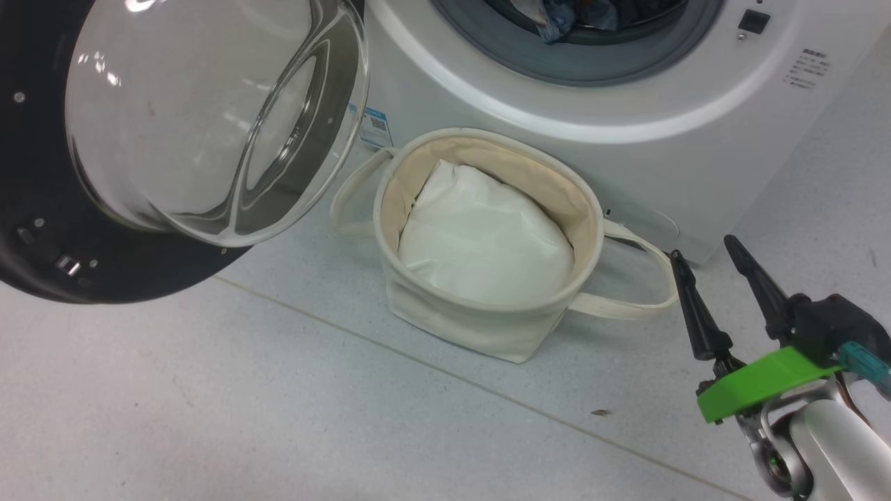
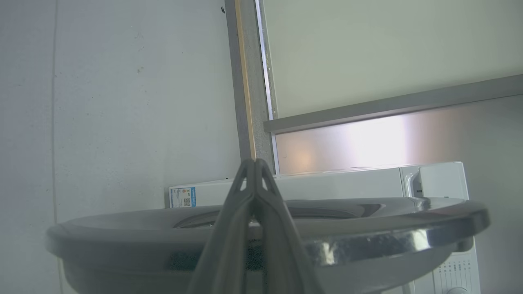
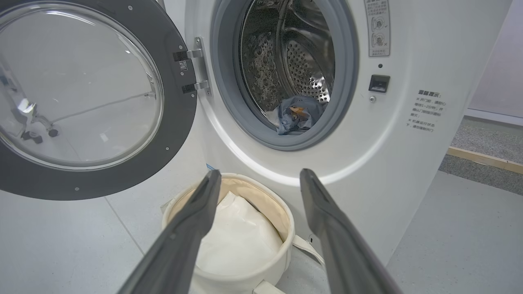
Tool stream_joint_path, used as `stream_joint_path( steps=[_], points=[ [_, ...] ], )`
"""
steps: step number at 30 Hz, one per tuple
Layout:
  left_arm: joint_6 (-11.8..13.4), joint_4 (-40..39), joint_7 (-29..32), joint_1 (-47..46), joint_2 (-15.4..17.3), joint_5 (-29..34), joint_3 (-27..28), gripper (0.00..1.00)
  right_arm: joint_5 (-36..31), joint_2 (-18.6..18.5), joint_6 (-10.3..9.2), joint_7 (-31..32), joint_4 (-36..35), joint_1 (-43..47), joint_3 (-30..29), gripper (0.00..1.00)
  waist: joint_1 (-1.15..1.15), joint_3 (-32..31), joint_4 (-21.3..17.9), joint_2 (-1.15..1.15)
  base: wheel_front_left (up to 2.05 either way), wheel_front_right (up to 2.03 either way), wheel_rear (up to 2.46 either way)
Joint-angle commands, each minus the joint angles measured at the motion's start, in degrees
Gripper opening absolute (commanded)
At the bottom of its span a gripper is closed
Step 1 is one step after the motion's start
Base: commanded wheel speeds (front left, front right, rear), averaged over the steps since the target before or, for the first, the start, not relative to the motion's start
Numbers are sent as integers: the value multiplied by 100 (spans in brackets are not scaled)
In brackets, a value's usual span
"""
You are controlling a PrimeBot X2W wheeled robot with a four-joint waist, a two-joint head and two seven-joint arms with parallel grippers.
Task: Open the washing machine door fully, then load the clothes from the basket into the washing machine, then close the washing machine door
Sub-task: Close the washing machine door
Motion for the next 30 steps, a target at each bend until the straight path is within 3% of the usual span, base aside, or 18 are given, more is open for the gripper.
stream_joint_path(
  steps=[1,7,17,24,30],
  points=[
    [-88,-43,271,-153,405,14,-21,0,-27,-121,32,-70,-174,-133,49,100,-1,4,-6,0,0,0,0],
    [-252,239,1088,-157,400,77,-322,0,-3,-89,32,-70,-209,-112,19,100,-1,-30,71,0,0,0,0],
    [-428,64,2186,-28,37,61,-709,0,33,113,32,-70,-195,13,4,100,-1,-209,352,0,0,0,0],
    [-452,-614,2986,215,-476,-50,-977,0,42,318,32,-70,-206,139,-58,100,-1,-426,443,0,0,0,0],
    [-245,-1452,3197,573,-889,-85,-1110,0,29,490,32,-70,-227,245,-140,100,-1,-542,369,0,0,0,0]
  ],
)
